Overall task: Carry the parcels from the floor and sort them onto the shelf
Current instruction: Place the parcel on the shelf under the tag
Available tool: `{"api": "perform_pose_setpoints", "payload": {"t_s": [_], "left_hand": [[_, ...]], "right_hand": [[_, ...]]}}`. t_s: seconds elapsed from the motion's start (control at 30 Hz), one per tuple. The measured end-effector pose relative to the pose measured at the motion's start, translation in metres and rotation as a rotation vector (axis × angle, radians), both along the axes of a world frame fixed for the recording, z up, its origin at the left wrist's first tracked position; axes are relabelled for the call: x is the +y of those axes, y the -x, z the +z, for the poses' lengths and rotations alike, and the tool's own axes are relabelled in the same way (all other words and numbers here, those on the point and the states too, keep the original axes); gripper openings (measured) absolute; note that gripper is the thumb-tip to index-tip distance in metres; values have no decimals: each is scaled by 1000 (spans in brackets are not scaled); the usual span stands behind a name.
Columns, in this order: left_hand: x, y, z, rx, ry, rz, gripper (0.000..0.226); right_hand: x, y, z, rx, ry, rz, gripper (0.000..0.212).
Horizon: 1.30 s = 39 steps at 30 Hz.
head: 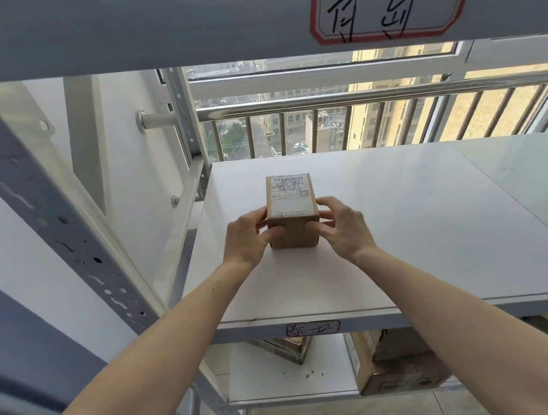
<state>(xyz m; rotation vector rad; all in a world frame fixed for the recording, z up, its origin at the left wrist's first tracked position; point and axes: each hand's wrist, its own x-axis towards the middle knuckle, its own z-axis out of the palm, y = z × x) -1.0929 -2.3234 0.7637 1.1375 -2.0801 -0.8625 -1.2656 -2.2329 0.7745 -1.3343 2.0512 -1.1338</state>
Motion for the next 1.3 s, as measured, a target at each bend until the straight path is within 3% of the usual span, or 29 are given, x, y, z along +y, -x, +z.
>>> {"api": "perform_pose_setpoints", "payload": {"t_s": [0.43,0.6,0.73,1.0,1.3], "left_hand": [[-11,10,9,-16,-72,41,40],[-9,7,4,-25,-118,51,37],[-1,4,2,12,-183,114,65],[28,0,1,199,-323,312,56],[72,-25,4,384,-374,476,44]], "right_hand": [[-19,3,5,-11,-36,-8,53],[-15,2,2,10,-65,-19,66],[-5,-1,-5,33,-33,-65,66],[16,-44,-13,37,124,-299,37],[24,-96,-12,-135,239,-207,16]]}}
